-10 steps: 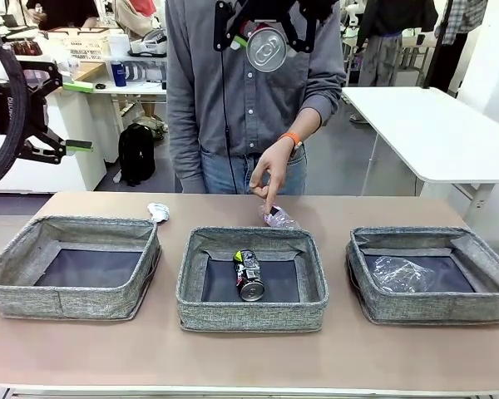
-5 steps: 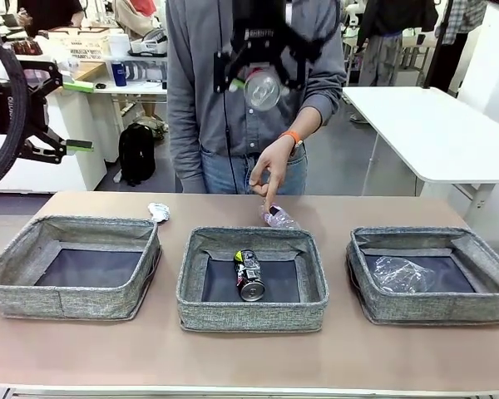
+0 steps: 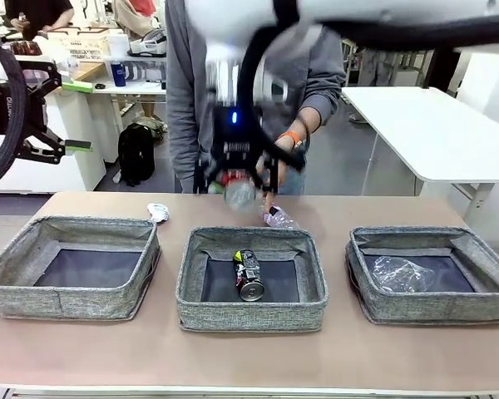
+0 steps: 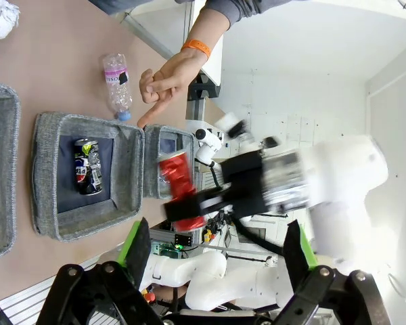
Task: Sort the waste into the appropriate baskets.
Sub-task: Place the picked waste into the Fabric basket indicated by the person.
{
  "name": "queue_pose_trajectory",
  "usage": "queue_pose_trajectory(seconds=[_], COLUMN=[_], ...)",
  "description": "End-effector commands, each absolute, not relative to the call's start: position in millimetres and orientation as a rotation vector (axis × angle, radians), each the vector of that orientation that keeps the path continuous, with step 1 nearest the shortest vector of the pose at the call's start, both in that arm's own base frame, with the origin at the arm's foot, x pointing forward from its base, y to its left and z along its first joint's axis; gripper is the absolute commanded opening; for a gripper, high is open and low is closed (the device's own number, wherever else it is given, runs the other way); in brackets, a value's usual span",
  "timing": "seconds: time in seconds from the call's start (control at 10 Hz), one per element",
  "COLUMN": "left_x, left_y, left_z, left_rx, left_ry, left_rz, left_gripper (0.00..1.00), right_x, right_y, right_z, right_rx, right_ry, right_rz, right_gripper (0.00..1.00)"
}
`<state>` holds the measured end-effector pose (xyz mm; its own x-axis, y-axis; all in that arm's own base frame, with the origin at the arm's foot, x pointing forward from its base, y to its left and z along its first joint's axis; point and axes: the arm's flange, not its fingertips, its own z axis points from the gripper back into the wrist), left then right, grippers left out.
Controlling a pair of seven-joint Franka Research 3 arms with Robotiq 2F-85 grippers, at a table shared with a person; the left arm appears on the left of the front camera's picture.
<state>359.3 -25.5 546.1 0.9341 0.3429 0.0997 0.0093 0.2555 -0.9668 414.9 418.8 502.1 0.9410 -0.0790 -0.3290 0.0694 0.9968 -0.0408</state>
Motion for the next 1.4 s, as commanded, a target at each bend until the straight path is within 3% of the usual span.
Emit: queue_pose_trajectory(seconds=[0.0, 0.5, 1.0, 1.1, 1.2, 1.3], left_x=[359.2, 359.2, 359.2, 359.2, 359.2, 359.2], left_y=[-26.8, -26.8, -26.8, -26.8, -26.8, -26.8], left_z=[546.7, 546.7, 546.7, 546.7, 546.7, 546.7], left_rx=[-1.315, -1.315, -1.315, -1.315, -1.315, -1.315], left_ry=[-0.329, -0.329, -0.329, -0.329, -0.329, -0.329], left_rz=[0.220, 0.220, 0.220, 0.220, 0.220, 0.220], left_gripper=[1.00, 1.00, 1.00, 1.00, 1.00, 1.00], right_x=[373.3, 356.7, 356.2, 357.0, 358.6, 358.6], right_y=[404.2, 404.4, 400.5, 400.0, 398.9, 399.8], right_z=[452.4, 425.8, 427.8, 429.5, 431.4, 431.6], right_rx=[0.053, -0.002, -0.064, -0.064, -0.061, -0.069], right_ry=[0.301, 0.138, 0.099, 0.093, 0.088, 0.090], right_rz=[-0.081, -0.155, -0.173, -0.164, -0.171, -0.176], right_gripper=[0.21, 0.21, 0.21, 0.79, 0.78, 1.00])
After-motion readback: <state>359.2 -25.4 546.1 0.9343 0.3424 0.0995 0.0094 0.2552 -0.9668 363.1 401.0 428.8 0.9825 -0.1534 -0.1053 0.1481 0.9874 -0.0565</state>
